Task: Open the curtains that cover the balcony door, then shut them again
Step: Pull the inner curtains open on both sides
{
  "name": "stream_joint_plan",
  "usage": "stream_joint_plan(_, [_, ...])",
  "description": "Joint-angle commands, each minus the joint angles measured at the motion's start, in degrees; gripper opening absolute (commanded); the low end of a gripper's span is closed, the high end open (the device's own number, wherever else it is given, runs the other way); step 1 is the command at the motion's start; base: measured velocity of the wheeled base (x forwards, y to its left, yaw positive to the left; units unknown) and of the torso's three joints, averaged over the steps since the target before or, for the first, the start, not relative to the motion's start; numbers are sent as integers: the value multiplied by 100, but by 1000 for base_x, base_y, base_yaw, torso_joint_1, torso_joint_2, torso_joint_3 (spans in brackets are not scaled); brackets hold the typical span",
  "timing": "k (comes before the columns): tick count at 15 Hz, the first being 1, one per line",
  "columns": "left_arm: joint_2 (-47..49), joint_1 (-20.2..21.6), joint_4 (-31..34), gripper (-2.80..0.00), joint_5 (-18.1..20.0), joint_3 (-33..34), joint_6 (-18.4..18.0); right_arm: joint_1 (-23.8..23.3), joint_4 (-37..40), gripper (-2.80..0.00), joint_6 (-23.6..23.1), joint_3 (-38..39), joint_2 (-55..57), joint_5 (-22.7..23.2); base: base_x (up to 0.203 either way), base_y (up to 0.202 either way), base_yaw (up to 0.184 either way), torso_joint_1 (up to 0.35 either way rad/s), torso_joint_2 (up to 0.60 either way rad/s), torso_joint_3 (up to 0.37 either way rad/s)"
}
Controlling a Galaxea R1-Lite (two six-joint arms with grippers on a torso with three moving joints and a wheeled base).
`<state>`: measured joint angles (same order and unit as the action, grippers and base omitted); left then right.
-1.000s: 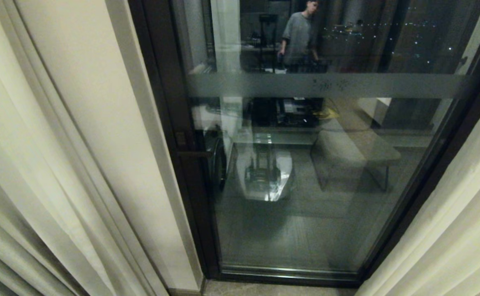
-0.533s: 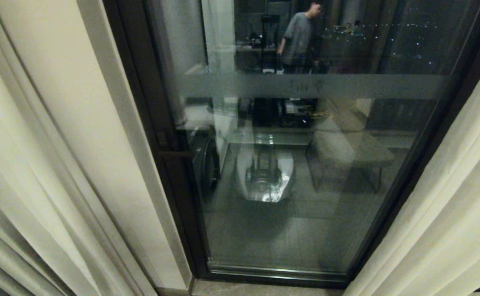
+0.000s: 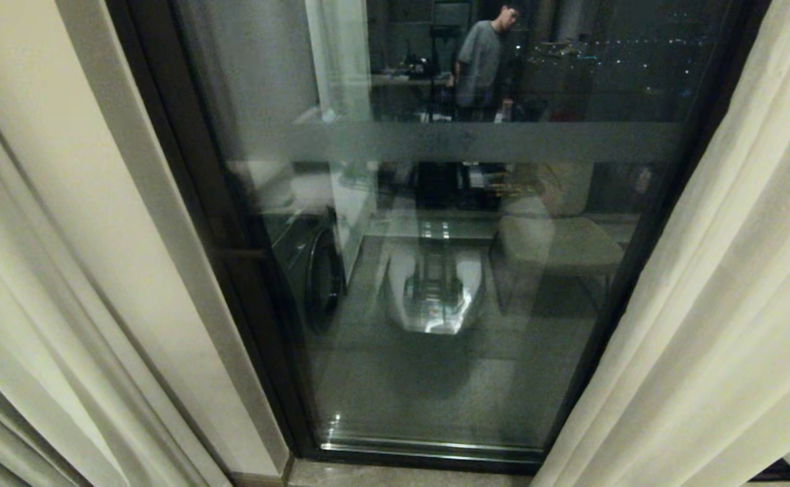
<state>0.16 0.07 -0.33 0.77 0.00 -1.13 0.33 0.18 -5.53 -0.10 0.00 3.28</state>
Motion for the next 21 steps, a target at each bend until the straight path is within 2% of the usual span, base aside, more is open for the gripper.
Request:
stream_joint_plan(1, [-7,1,-2,-280,2,0,-10,2,-1,-280,-6,1,9,6,0,-197,1,2,2,2])
stream_joint_plan(21, [-8,1,5,-280,2,0,-19,2,-1,-280,-1,1,9,6,0,-189,3,2,3,2])
